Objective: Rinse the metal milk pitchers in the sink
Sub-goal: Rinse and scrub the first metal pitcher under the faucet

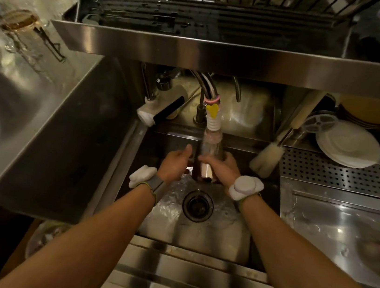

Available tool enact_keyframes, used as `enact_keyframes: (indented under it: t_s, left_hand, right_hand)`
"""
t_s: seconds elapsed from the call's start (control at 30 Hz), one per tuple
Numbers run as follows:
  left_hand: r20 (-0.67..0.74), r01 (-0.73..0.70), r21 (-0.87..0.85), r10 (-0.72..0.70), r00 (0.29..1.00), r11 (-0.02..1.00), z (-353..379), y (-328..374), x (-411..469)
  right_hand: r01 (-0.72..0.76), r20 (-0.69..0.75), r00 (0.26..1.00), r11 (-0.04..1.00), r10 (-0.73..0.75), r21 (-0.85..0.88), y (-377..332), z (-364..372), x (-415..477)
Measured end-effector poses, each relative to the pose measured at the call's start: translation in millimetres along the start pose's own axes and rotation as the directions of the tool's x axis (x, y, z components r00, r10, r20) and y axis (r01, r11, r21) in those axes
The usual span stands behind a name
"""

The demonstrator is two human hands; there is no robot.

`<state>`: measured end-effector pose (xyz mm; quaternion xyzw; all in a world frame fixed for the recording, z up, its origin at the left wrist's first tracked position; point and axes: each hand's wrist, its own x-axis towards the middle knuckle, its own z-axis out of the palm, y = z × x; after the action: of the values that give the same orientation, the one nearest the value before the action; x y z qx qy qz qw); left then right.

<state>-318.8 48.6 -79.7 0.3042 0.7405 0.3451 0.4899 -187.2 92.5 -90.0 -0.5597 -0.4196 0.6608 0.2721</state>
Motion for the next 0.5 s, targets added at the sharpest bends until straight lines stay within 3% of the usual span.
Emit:
enact_keyframes:
  t_s: [0.03, 0.13, 0.2, 0.27, 0.33, 0.43, 0.5]
  left_hand:
    - [0.001, -0.013, -0.01, 0.013, 1.0, 1.0, 0.8, -1.4, -1.5]
    - [-0.011, 0.025, -0.031, -0.025, 1.0, 0.999, 1.9, -7.6, -7.2]
    - [-0.009, 0.034, -0.041, -0.034, 0.999, 0.999, 0.6, -8.6, -10.4]
    - [0.011, 0.012, -0.059, -0.012, 1.0, 0.998, -1.9, -5.6, -8.0]
    - [0.042, 0.032, -0.073, -0.029, 0.999, 0.997, -1.1, -1.4, -6.2]
    - [0.119, 0.03, -0.103, -0.018, 0.993, 0.994, 3.5, 5.5, -3.4]
    - [0.188, 0.009, -0.095, 0.009, 0.982, 0.995, 6.8, 10.0, -2.5]
  right_hand:
    - [0.021, 0.028, 0.999, 0.999, -0.019, -0.05, 0.1, -0.2, -1.2]
    - [-0.004, -0.078, 0.997, 0.999, 0.008, 0.048, 1.7, -2.5, 1.6]
    - [0.006, -0.024, 1.0, 1.0, -0.006, -0.015, -0.4, 0.2, 0.9]
    - [0.025, -0.024, 0.999, 0.999, -0.024, 0.031, -2.0, 2.6, 3.5]
    - [-0.024, -0.039, 0.999, 0.991, 0.029, 0.134, -3.5, 3.2, 3.3]
    - [-0.072, 0.009, 0.997, 0.994, 0.071, 0.086, -5.9, 7.4, 2.9]
    - [-0.101, -0.043, 0.993, 0.988, 0.107, 0.116, -7.3, 7.4, 4.4]
